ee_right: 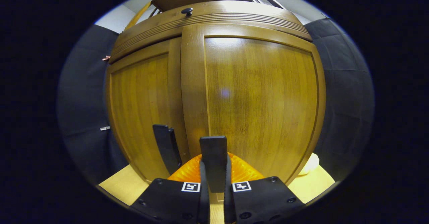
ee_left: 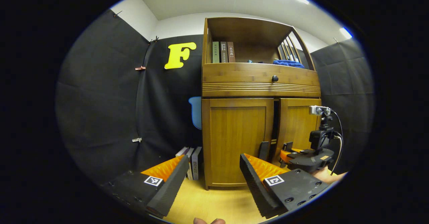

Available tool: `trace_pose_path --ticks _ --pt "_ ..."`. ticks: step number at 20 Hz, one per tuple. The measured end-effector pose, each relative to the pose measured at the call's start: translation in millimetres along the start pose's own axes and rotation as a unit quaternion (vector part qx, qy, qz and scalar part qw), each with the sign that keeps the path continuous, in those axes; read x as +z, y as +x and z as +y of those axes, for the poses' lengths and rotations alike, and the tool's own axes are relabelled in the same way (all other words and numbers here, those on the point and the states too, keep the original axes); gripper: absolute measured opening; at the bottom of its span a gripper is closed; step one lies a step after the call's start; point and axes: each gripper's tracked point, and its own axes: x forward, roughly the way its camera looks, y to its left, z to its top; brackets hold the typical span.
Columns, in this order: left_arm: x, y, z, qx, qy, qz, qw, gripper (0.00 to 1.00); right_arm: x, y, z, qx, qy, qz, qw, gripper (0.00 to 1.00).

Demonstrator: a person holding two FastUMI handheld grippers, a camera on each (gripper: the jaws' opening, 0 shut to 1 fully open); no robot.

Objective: Open the right door of the double-door shoe cabinet with the right hand, and open the left door with the left hand.

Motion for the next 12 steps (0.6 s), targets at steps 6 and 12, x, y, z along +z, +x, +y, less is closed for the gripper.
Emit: trace_pose_path --ticks 6,12 --pt "-2.8 -4.4 -10.8 -0.004 -0.004 0.002 1.000 0.94 -1.1 -60.1 -18.9 0.028 0.006 -0.002 1.000 0.20" --pt "1.0 -2.7 -22.8 -0.008 -0.018 -0.003 1.000 0.94 0.4 -99.5 -43.4 0.025 0.015 0.000 1.000 0.19"
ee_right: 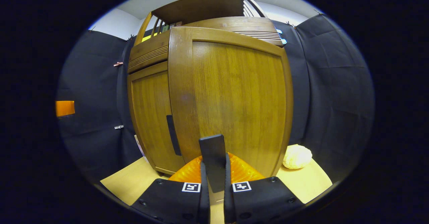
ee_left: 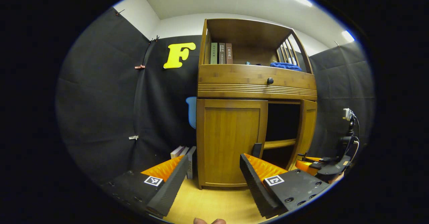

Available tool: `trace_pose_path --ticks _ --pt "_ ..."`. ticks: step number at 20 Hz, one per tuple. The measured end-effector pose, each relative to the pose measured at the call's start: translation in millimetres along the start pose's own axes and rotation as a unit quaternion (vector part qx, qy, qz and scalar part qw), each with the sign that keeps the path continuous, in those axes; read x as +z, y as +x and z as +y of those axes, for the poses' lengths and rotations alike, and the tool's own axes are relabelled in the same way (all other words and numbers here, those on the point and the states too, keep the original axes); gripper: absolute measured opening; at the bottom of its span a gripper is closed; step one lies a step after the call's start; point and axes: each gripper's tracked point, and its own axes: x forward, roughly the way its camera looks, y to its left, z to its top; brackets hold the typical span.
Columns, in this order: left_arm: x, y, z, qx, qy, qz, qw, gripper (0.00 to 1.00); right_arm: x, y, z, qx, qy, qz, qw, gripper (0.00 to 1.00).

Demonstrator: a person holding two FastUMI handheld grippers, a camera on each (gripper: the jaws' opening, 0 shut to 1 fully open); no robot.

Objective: Open the right door of the double-door shoe cabinet with the right hand, and open the left door with the left hand.

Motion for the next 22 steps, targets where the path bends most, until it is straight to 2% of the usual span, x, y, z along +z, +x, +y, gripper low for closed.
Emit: trace_pose_path --ticks 15,17,18,19,22 --pt "-0.4 14.4 -50.7 -0.038 0.002 0.004 0.999 0.94 3.6 -71.7 -68.3 -0.064 0.032 0.013 0.997 0.19" --pt "-1.4 16.1 -58.3 -0.043 0.002 0.004 0.999 0.94 3.2 -79.5 -79.6 -0.070 0.043 0.021 0.996 0.18" --pt "-1.3 16.4 -62.0 -0.046 0.002 0.005 0.999 0.94 3.2 -82.7 -86.0 -0.072 0.046 0.024 0.996 0.14" --pt "-2.9 17.3 -65.9 -0.049 0.002 0.006 0.999 0.94 4.1 -85.6 -92.1 -0.075 0.044 0.027 0.996 0.18" --pt "-4.1 19.9 -79.0 -0.058 0.006 0.008 0.998 0.94 9.3 -95.3 -109.2 -0.082 0.019 0.028 0.996 0.18"
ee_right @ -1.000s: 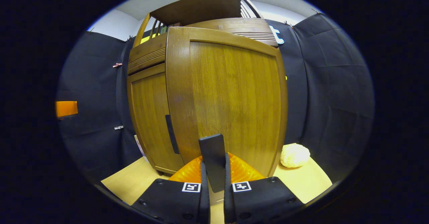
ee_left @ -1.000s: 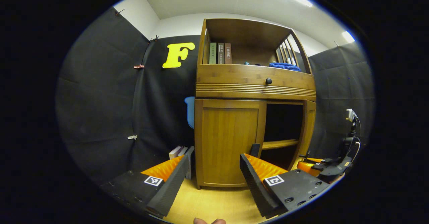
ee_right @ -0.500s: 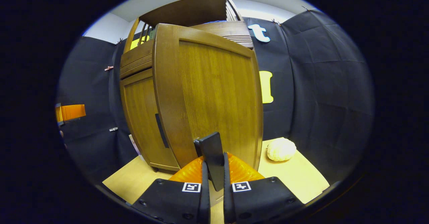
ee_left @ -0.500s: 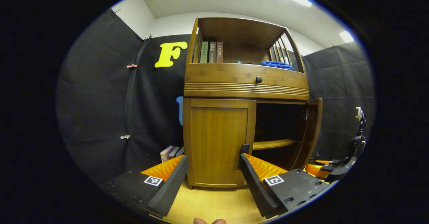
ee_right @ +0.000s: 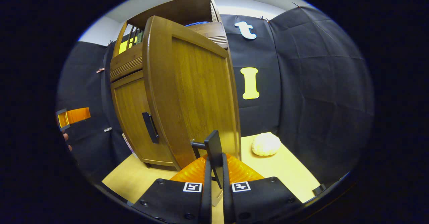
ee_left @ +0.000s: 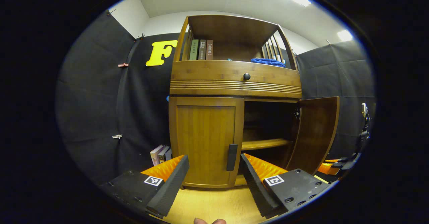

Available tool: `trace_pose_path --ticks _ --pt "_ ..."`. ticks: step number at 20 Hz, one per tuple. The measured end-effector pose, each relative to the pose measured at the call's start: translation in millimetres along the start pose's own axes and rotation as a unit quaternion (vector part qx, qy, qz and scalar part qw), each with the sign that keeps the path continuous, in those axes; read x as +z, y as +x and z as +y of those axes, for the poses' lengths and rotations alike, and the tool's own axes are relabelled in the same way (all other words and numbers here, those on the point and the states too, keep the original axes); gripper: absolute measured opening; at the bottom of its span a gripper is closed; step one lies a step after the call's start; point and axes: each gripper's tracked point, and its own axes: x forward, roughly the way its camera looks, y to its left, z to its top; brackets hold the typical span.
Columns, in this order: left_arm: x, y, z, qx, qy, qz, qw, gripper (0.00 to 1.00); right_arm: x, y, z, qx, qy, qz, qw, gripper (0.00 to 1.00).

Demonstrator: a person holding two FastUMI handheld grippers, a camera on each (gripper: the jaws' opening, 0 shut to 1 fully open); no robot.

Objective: Open the right door of the double-door shoe cabinet with the right hand, and open the left door with the left hand.

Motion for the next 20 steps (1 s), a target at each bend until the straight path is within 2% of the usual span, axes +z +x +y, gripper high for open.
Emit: trace_pose_path --ticks 2,6,9,11,12,20 --pt "0.4 3.7 -6.4 -0.002 0.001 0.000 1.000 0.92 2.8 -4.1 -8.3 0.001 -0.014 0.001 1.000 0.15" --pt "0.1 14.1 -22.6 -0.008 0.004 0.002 1.000 0.94 6.4 -6.5 -26.9 0.006 -0.040 0.008 0.999 0.15" --pt "-1.6 22.0 -33.8 -0.010 0.004 0.006 1.000 0.94 14.6 -6.9 -51.6 -0.012 -0.059 0.006 0.998 0.16" --pt "-1.9 27.6 -40.5 -0.013 0.004 0.007 1.000 0.94 21.0 -9.3 -67.3 -0.018 -0.056 0.000 0.998 0.12" --pt "-1.8 30.5 -44.6 -0.014 0.005 0.007 1.000 0.92 22.5 -11.2 -72.4 -0.019 -0.052 -0.002 0.998 0.12" --pt "-13.6 62.6 -60.8 -0.011 0.021 0.019 1.000 0.94 29.8 -17.7 -95.4 -0.026 -0.031 -0.009 0.999 0.12"
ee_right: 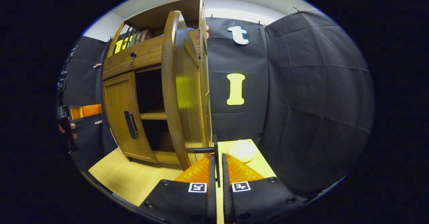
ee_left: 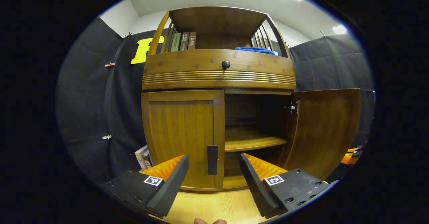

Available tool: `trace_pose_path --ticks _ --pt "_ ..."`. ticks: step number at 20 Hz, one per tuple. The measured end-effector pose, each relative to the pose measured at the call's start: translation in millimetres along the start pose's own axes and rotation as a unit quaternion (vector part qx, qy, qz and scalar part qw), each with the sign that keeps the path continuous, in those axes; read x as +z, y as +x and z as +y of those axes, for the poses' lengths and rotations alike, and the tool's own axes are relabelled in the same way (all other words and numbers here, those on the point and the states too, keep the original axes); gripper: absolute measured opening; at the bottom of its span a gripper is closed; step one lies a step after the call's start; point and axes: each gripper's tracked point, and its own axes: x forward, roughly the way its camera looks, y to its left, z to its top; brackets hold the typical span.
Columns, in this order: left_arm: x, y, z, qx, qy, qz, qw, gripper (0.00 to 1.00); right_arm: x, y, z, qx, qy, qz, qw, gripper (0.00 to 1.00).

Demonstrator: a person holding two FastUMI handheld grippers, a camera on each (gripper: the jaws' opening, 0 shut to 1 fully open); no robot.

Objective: Open the right door of the double-door shoe cabinet with the right hand, and open the left door with the left hand.

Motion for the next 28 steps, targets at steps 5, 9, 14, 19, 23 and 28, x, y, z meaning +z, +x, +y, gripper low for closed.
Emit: trace_pose_path --ticks 5,9,14,19,23,28 --pt "-7.3 29.8 -2.0 0.012 0.000 0.002 1.000 0.94 9.9 -6.6 -24.5 -0.017 -0.018 -0.019 1.000 0.02" --pt "-14.7 61.9 -1.4 0.014 0.000 0.001 1.000 0.95 17.8 -10.5 -28.1 -0.020 -0.011 -0.032 0.999 0.16" --pt "-37.1 102.9 2.4 0.023 -0.006 0.016 1.000 0.93 30.0 -25.6 -62.7 -0.087 -0.003 -0.055 0.995 0.86" --pt "-67.4 141.1 9.8 0.030 0.012 0.035 0.999 0.80 35.1 -38.3 -73.1 -0.100 0.000 -0.062 0.993 0.98" --pt "-84.2 162.7 17.0 0.035 -0.002 0.049 0.998 0.67 36.4 -49.6 -78.5 -0.106 -0.001 -0.063 0.992 0.98" --pt "-86.5 169.6 9.5 0.029 0.006 0.052 0.998 0.37 32.9 -59.3 -82.8 -0.115 -0.004 -0.057 0.992 0.98"
